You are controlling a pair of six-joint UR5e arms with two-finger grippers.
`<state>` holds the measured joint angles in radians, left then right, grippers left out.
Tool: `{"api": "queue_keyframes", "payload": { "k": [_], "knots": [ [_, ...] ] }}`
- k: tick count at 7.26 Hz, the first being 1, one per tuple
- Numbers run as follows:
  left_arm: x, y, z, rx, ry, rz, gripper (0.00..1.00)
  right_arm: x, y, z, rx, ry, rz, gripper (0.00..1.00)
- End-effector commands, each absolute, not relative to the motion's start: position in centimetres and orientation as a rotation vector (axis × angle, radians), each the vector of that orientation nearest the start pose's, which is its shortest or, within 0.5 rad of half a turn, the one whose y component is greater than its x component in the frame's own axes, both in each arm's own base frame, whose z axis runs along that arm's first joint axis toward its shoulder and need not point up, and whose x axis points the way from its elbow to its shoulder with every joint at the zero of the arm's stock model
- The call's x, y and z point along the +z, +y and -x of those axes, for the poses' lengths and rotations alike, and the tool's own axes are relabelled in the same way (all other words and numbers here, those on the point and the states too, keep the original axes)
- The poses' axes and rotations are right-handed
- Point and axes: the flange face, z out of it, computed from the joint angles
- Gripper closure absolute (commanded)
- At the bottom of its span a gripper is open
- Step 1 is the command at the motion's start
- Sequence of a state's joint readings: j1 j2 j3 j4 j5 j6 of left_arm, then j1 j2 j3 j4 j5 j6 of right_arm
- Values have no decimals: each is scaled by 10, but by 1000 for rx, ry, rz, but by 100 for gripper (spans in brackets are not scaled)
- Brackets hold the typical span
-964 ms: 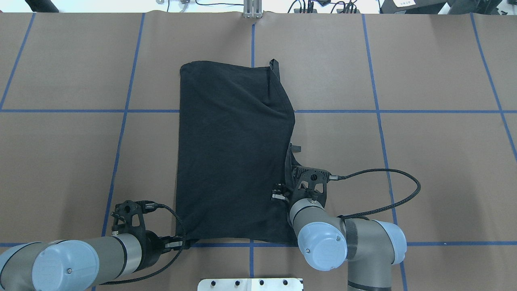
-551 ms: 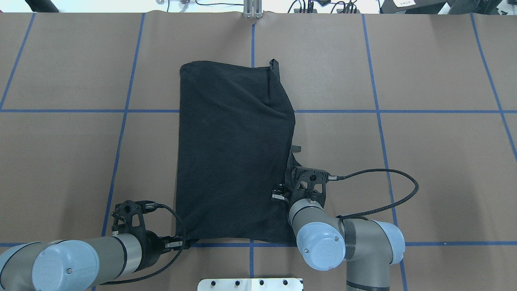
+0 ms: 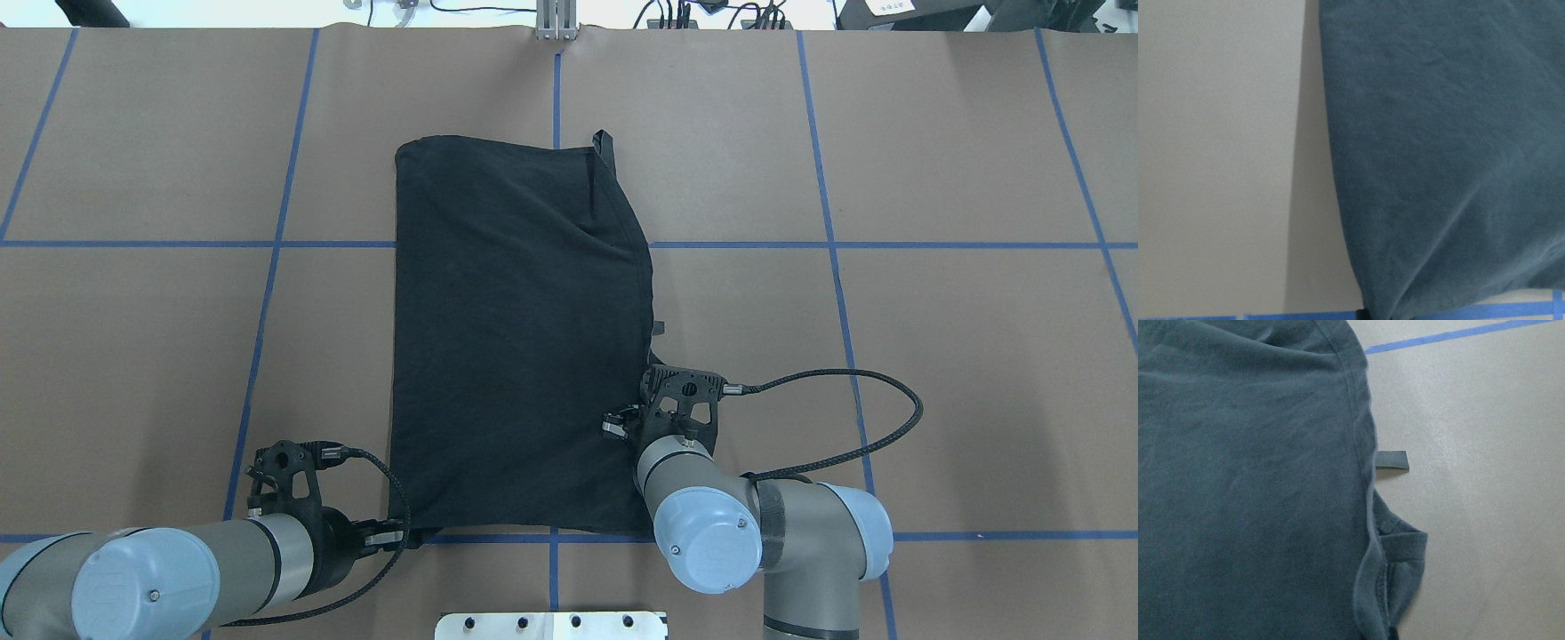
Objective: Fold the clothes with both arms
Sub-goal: 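Grasp the near corners of the shirt with the left and right grippers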
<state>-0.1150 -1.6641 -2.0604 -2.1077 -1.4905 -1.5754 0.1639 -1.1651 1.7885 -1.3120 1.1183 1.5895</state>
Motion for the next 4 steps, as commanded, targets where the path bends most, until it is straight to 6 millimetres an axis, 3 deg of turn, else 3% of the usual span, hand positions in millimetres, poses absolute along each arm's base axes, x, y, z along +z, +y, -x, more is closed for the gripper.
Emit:
{"api": "queue_keyframes", "payload": {
  "k": [1,2,4],
  "knots": [
    [315,-197,-478,-150,1131,-133,100,292,-276,572,375,-865,-489,100],
    [298,-196,-467,-148,1171,-134,100,280,-276,561,381,-891,-490,100],
    [272,-196,-445,-157,1229,-139,100,285,-263,539,373,-904,-484,100]
  ]
}}
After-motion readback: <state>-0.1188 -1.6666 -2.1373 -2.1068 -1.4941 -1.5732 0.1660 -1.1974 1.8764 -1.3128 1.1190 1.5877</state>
